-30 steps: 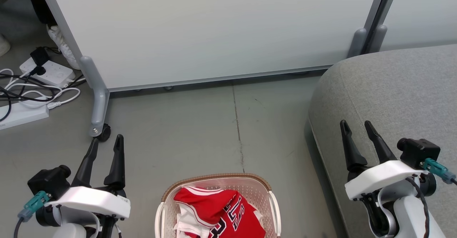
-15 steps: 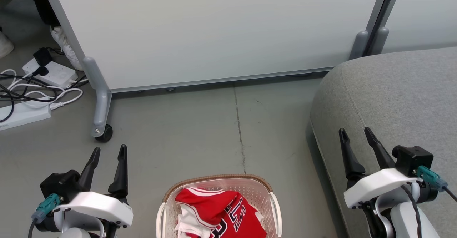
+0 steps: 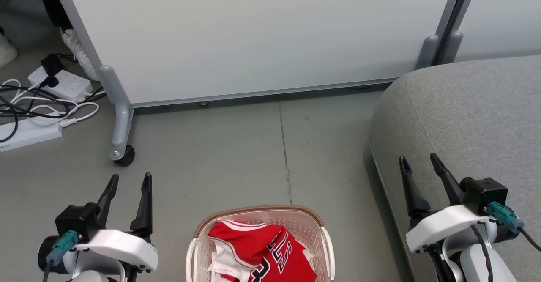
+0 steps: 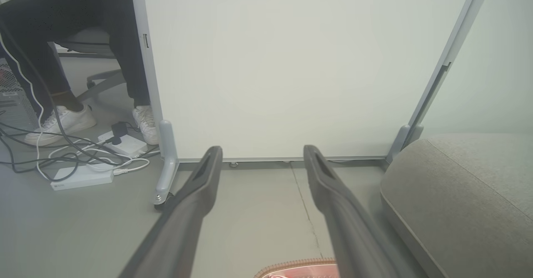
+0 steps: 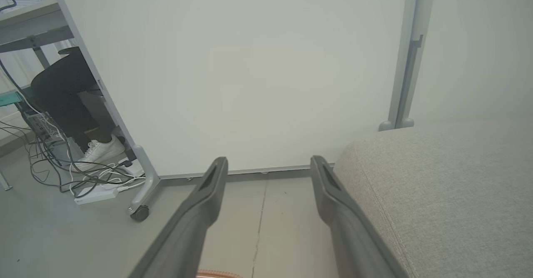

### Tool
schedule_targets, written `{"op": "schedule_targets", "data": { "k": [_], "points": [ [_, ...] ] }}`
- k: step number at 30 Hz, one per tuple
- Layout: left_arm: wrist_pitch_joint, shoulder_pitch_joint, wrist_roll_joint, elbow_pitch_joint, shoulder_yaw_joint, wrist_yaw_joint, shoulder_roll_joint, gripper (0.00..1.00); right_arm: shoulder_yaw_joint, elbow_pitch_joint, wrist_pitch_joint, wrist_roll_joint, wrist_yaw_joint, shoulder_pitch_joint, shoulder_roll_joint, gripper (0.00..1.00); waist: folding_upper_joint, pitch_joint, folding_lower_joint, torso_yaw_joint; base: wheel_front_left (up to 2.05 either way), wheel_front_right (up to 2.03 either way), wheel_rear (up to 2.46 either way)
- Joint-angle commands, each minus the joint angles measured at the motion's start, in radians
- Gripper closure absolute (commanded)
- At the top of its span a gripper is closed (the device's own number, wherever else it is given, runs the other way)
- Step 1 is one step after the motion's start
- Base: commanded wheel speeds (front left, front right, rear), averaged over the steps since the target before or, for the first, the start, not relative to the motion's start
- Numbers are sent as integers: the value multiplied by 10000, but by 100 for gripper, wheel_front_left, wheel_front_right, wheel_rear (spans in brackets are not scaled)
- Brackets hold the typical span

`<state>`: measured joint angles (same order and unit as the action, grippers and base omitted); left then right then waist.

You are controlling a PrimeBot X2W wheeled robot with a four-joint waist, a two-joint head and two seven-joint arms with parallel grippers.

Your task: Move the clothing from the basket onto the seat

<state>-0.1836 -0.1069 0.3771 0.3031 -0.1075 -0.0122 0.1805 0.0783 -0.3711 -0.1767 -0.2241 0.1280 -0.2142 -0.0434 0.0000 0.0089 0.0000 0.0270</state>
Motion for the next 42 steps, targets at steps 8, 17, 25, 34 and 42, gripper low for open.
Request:
{"op": "schedule_targets", "data": {
  "k": [8, 17, 25, 34, 42],
  "points": [
    [-62, 47, -526, -13, -137, 104, 174, 0, 34, 129, -186, 355, 44, 183, -93, 0, 0, 39, 0, 67, 0, 0, 0],
    [147, 142, -786, 82, -197, 191, 205, 0, 1, 97, -345, 410, 46, 334, -103, 0, 0, 47, 0, 81, 0, 0, 0],
    [49, 149, -1105, 73, -212, 341, 275, 0, -82, 62, -557, 608, 47, 416, -110, 0, 0, 49, 0, 77, 0, 0, 0],
    [-24, 103, -966, 56, -230, 436, 255, 0, -64, 17, -583, 496, 38, 385, -109, 0, 0, 85, 0, 92, 0, 0, 0],
    [-1, 67, -965, 50, -316, 485, 308, 0, -61, 9, -625, 499, 38, 378, -109, 0, 0, 114, 0, 118, 0, 0, 0]
  ]
}}
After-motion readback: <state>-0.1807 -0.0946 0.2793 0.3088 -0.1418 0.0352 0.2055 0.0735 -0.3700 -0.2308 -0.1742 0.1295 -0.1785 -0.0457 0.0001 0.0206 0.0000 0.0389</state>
